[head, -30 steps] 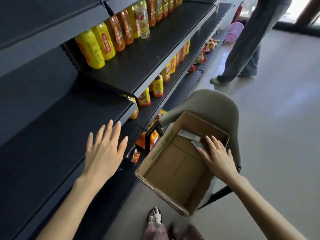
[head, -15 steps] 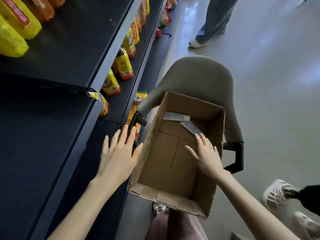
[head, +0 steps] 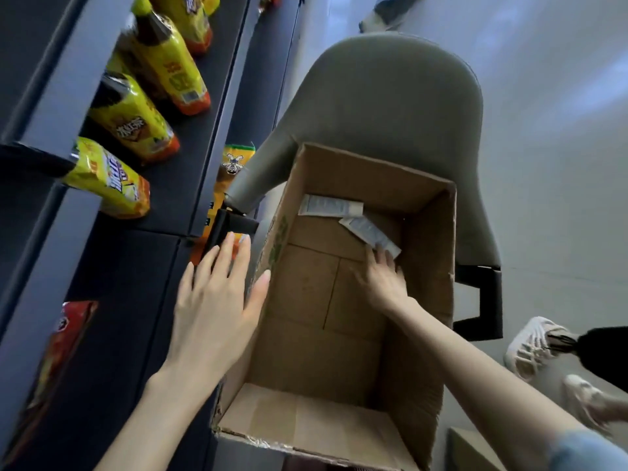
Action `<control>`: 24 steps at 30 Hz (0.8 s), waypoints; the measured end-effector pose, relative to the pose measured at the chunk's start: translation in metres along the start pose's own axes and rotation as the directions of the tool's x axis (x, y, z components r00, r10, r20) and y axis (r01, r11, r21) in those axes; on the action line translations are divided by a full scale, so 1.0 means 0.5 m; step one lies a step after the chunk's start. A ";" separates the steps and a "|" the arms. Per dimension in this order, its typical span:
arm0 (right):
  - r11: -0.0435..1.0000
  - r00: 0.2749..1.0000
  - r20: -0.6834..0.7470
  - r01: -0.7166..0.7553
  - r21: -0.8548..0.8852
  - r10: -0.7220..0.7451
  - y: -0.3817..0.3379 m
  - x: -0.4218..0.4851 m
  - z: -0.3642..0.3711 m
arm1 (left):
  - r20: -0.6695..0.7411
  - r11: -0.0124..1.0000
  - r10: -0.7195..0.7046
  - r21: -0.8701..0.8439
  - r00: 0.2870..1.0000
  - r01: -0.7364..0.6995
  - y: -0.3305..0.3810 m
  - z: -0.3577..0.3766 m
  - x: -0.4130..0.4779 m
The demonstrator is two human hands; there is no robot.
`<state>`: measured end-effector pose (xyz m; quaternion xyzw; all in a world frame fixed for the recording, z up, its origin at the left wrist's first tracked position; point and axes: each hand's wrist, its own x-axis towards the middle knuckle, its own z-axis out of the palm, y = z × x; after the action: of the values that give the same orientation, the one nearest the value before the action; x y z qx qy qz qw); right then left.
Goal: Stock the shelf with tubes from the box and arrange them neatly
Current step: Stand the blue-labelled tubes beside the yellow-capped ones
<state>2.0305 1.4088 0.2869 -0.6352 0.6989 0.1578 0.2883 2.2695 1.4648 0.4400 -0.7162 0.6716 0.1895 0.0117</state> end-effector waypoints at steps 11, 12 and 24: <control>0.983 0.976 -0.131 -0.182 -0.029 0.177 0.014 0.142 0.036 | -0.020 0.982 -0.076 -0.172 0.997 0.072 -0.017 0.018 0.032; 0.982 0.971 -0.157 -0.186 -0.041 0.178 0.017 0.146 0.038 | -0.033 0.978 -0.076 -0.198 0.997 0.068 -0.012 0.020 0.033; 0.872 0.934 -0.124 -0.256 0.418 0.334 0.034 0.122 0.039 | -0.076 0.891 -0.128 -0.447 0.989 0.081 0.037 0.032 0.021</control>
<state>2.0160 1.3741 0.2323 -0.4616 0.8296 -0.0064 0.3140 2.2480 1.4572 0.4267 -0.7439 0.5711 0.2990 -0.1761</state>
